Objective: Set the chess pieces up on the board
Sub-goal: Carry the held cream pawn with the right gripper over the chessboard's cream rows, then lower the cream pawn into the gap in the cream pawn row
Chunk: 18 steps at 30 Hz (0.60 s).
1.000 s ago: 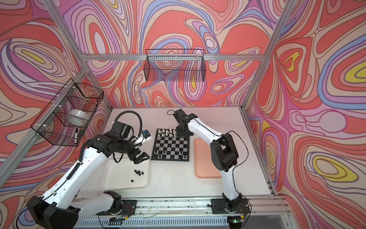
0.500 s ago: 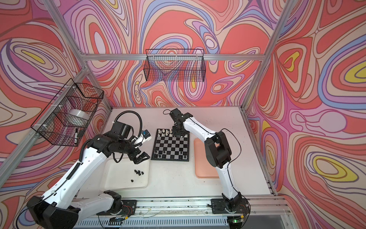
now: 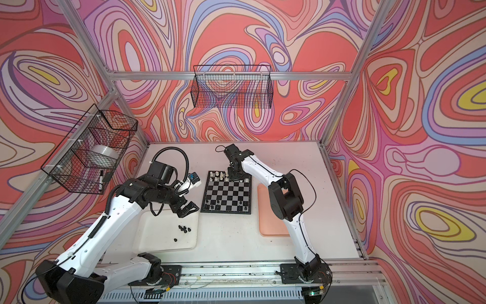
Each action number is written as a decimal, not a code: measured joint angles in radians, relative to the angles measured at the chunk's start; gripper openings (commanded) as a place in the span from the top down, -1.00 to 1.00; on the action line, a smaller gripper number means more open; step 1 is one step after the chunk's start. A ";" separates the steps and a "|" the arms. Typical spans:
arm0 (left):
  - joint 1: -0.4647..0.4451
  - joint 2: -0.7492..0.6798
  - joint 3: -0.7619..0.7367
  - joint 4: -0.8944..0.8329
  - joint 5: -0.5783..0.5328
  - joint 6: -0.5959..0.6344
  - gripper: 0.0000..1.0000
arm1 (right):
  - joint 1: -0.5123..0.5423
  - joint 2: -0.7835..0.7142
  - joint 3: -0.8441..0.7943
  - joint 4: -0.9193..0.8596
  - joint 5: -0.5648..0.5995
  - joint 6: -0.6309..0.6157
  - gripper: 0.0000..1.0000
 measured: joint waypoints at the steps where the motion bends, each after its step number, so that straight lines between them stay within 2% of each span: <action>1: 0.000 0.000 0.000 0.000 0.000 0.000 -0.93 | 0.000 0.005 0.006 -0.002 0.000 -0.001 0.87; 18: 0.000 0.013 0.000 0.000 -0.004 0.000 -0.93 | 0.000 0.054 0.066 -0.003 0.002 -0.015 0.87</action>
